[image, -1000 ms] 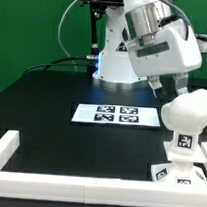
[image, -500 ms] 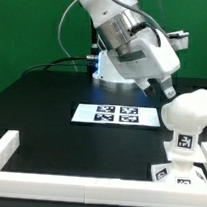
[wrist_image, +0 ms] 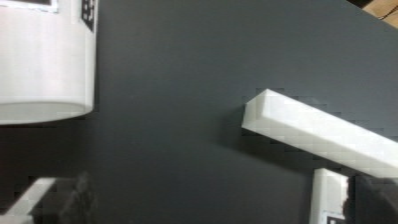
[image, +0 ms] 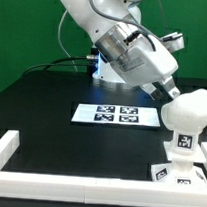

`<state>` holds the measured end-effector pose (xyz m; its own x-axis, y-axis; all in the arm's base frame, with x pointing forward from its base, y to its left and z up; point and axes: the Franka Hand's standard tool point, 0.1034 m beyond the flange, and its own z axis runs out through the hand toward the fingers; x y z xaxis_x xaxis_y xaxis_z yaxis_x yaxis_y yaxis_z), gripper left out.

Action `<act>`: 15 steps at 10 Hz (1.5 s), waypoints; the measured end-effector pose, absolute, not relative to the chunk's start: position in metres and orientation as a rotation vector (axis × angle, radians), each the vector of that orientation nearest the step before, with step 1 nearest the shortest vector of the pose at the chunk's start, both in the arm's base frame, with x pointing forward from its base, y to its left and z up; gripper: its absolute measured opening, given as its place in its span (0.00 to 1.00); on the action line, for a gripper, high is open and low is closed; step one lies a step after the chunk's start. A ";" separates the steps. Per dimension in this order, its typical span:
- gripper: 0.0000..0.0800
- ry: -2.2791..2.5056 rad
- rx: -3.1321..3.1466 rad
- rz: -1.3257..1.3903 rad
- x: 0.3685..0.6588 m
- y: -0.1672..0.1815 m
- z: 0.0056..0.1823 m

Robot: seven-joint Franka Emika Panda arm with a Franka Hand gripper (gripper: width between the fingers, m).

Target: Assemble lamp

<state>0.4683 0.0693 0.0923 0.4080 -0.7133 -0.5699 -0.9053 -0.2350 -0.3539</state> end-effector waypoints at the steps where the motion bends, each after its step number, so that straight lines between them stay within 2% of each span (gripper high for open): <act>1: 0.87 1.373 -2.020 0.382 0.468 0.069 0.092; 3: 0.87 1.369 -2.012 0.392 0.467 0.068 0.091; 5: 0.87 1.314 -1.897 0.566 0.455 0.071 0.088; 7: 0.87 1.292 -1.784 0.669 0.459 0.068 0.083; 12: 0.87 1.242 -1.827 0.658 0.455 0.069 0.077; 15: 0.87 1.051 -1.941 0.673 0.457 0.083 0.061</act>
Offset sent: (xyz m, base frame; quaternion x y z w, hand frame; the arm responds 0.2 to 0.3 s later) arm -0.0182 0.0099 -0.0068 0.0354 -0.1423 0.0342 0.9886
